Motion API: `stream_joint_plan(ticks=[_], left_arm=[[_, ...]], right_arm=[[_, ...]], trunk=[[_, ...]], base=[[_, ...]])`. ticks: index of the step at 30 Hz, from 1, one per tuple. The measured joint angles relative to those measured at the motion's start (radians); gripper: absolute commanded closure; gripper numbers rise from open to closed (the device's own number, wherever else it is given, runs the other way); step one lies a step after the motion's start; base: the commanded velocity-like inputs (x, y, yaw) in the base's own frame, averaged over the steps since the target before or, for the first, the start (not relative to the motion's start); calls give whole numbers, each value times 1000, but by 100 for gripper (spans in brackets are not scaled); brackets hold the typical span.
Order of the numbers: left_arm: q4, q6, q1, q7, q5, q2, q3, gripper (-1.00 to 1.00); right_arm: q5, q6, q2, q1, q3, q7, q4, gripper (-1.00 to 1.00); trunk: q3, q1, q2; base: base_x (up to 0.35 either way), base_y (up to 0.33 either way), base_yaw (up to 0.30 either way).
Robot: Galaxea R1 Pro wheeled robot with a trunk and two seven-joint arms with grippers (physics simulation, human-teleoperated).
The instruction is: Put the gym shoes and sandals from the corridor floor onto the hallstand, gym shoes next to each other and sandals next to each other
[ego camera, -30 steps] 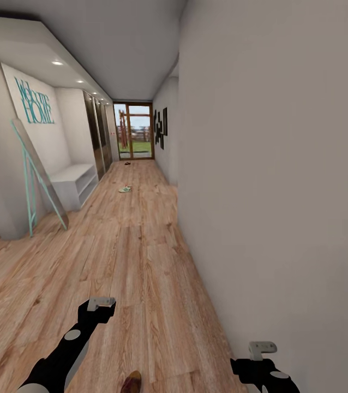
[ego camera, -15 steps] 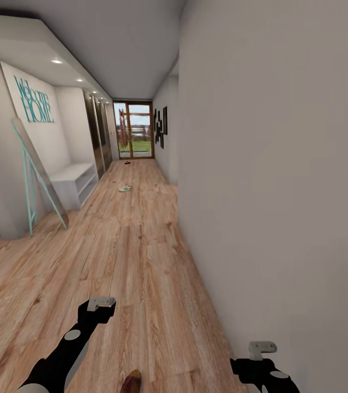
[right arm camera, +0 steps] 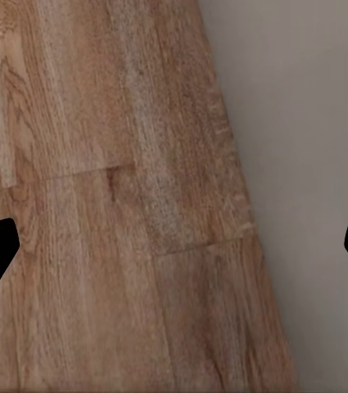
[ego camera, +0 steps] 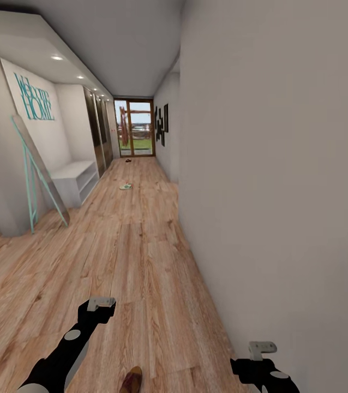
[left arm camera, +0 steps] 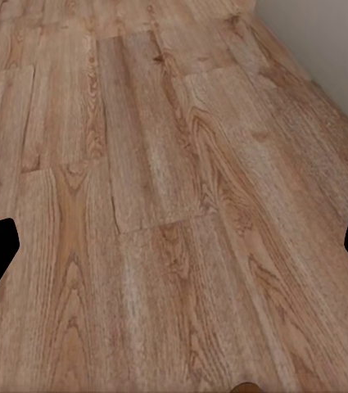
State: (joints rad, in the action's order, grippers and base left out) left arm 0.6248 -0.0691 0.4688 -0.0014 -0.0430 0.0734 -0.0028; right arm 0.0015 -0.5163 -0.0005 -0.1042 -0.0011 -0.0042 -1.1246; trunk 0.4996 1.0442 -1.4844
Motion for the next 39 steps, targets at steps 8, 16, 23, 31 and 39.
stream_joint_plan(ticks=[8,16,23,31,39], left_arm=[[0,0,0,0,0,0,0,-100],[0,0,0,0,0,0,0,-100],[0,0,0,0,0,0,0,-100],[0,0,0,0,0,0,0,-100],[-1,-1,0,0,1,0,0,-100]], right_arm=[[-1,0,-1,-1,-3,0,0,-100],[-1,0,-1,-1,-3,1,0,-100],[-1,0,-1,-1,0,1,0,-100],[-1,0,-1,-1,-2,1,0,-100],[-3,0,-3,-1,-7,1,0,-100]], trunk=[[0,0,0],[14,11,-21],[45,38,-70],[82,69,-126],[120,100,-182]], base=[[0,0,0],[0,0,32],[0,0,107],[0,0,151],[0,0,89]])
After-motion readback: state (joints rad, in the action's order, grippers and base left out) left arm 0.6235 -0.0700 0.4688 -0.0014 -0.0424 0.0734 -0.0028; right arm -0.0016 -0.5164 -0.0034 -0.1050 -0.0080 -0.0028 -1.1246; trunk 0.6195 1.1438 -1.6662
